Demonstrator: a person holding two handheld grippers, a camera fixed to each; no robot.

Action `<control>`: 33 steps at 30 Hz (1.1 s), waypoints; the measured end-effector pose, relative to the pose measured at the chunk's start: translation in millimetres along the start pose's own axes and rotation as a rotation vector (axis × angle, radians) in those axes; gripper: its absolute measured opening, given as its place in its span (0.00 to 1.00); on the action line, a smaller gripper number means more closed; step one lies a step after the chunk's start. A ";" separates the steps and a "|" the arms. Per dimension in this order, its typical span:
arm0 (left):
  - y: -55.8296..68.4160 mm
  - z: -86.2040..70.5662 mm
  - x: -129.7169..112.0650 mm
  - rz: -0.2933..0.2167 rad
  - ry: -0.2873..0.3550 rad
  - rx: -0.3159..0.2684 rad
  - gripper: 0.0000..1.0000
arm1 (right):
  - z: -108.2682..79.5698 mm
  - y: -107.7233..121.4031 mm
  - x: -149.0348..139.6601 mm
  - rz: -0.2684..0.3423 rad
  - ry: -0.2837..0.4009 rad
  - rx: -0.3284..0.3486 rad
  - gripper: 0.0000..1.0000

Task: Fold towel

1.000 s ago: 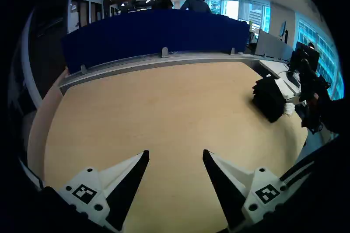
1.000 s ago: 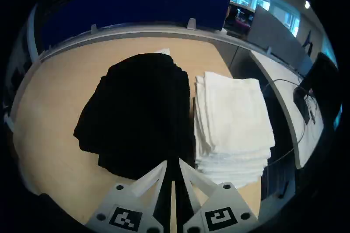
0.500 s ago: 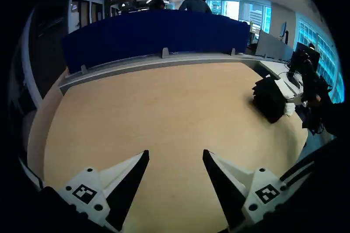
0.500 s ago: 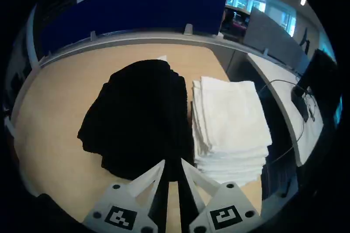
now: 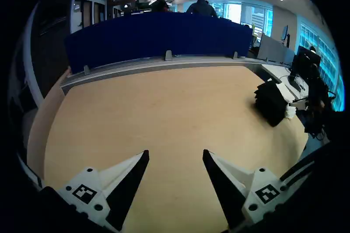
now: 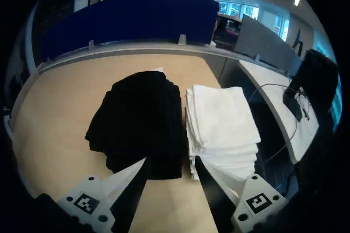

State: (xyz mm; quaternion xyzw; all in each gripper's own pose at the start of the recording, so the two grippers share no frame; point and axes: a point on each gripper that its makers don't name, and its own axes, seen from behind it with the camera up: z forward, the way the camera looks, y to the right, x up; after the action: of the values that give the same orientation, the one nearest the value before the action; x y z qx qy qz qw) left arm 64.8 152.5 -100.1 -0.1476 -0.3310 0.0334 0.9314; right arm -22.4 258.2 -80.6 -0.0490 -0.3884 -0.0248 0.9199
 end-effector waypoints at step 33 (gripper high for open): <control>-42.0 -19.1 51.0 -0.062 0.188 0.018 0.90 | -84.8 -75.2 110.9 0.061 0.451 0.021 1.00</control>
State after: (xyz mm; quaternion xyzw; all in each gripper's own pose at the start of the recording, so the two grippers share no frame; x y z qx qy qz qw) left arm 115.0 115.8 -70.8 -0.1316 -0.2461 -0.0064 0.9602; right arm 109.0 173.3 -54.6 -0.0445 -0.1717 -0.0034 0.9841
